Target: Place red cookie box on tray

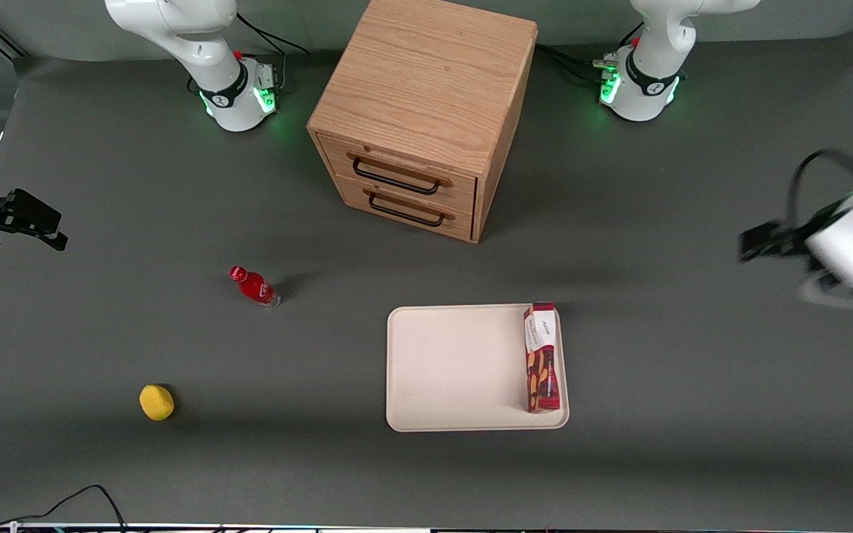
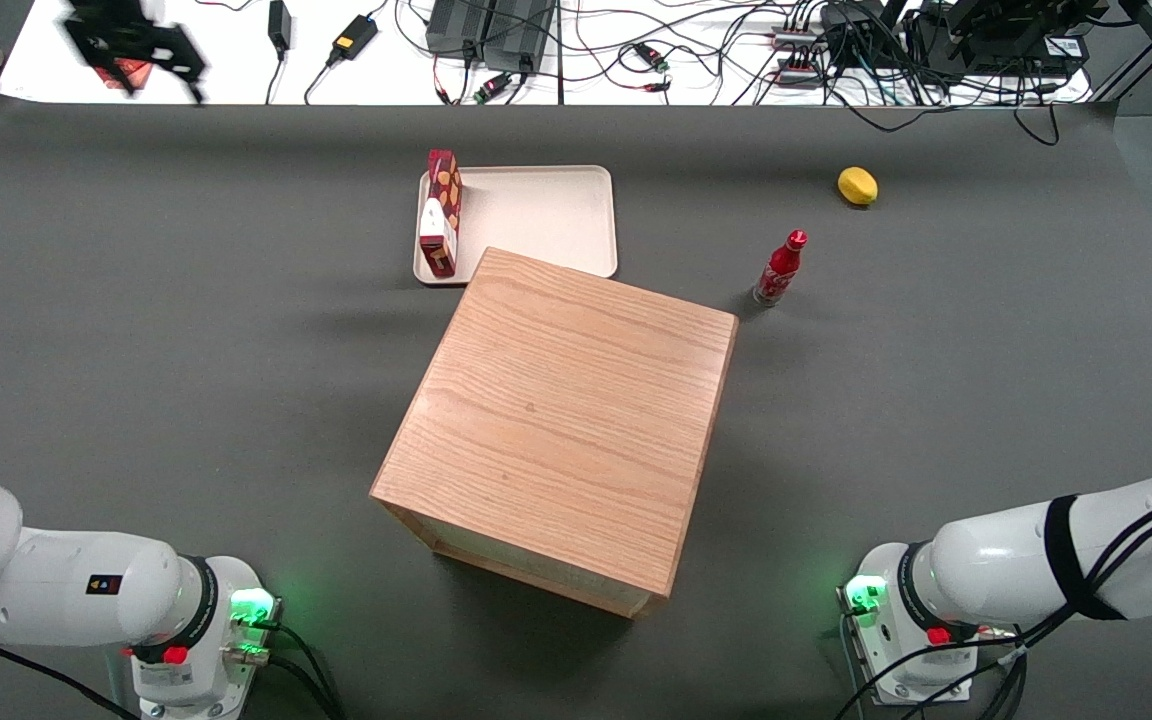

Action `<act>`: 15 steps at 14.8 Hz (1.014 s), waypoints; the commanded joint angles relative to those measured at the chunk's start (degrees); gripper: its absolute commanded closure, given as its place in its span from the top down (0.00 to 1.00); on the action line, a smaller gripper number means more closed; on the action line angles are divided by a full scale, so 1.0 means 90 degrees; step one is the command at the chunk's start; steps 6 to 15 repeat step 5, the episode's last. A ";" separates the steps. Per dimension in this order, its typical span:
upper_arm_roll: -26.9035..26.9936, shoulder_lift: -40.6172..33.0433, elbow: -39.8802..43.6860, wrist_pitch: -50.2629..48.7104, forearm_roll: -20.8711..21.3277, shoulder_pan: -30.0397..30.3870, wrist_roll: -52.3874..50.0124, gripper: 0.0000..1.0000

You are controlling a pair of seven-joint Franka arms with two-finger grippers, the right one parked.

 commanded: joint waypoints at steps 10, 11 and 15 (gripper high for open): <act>0.0185 -0.0710 -0.0467 -0.0398 -0.0021 -0.0134 0.0147 1.00; 0.0185 -0.0710 -0.0467 -0.0398 -0.0021 -0.0134 0.0147 1.00; 0.0185 -0.0710 -0.0467 -0.0398 -0.0021 -0.0134 0.0147 1.00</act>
